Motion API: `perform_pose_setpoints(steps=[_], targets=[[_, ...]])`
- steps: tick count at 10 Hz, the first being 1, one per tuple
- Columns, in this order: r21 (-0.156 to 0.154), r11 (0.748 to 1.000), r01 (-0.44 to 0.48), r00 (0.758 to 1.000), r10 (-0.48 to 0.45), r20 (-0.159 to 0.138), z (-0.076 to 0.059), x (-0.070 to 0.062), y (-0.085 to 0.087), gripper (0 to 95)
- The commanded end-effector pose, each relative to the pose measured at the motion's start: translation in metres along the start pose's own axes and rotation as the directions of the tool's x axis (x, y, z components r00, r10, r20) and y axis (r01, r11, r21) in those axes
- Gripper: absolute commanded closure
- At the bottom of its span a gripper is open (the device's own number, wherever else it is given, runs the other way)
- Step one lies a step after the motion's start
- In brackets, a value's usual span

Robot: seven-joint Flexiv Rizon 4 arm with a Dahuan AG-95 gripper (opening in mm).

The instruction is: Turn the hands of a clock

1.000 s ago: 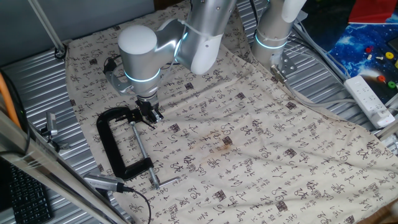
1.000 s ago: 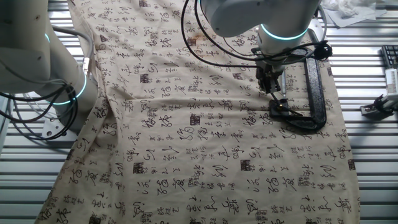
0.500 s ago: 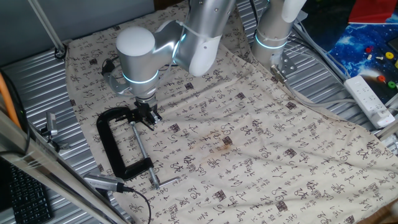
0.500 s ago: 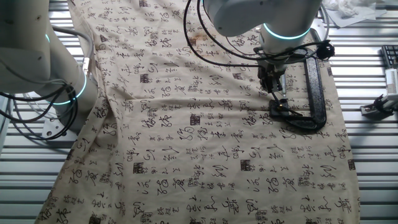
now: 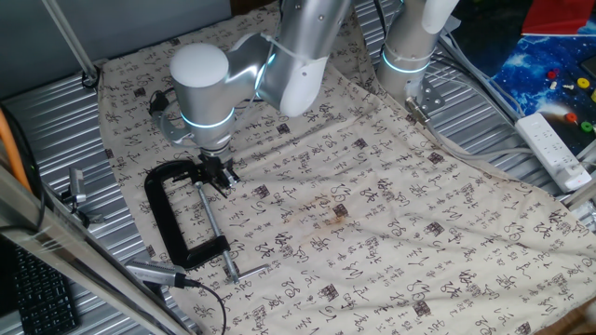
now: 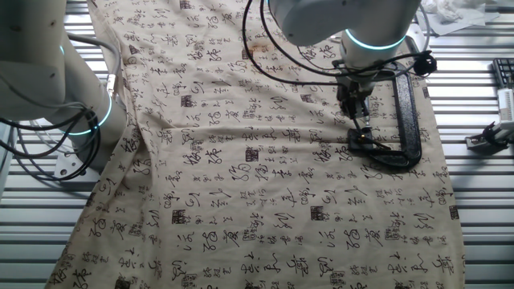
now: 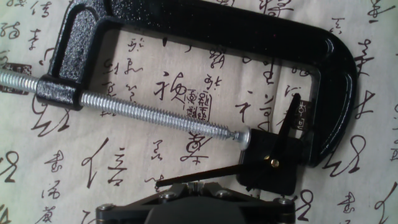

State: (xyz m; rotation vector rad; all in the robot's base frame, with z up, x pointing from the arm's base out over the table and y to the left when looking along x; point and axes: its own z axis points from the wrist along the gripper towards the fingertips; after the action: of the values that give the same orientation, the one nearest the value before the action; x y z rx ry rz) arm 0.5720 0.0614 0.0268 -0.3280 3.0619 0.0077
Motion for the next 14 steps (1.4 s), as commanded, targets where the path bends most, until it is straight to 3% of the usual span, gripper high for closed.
perform_pose_setpoints(steps=[1,14], targets=[[0.000,1.000,-0.002,1.000,0.002,-0.002,-0.001,-0.002,0.000,95.0],[0.000,1.000,-0.016,1.000,0.016,-0.004,0.001,-0.020,0.002,95.0]])
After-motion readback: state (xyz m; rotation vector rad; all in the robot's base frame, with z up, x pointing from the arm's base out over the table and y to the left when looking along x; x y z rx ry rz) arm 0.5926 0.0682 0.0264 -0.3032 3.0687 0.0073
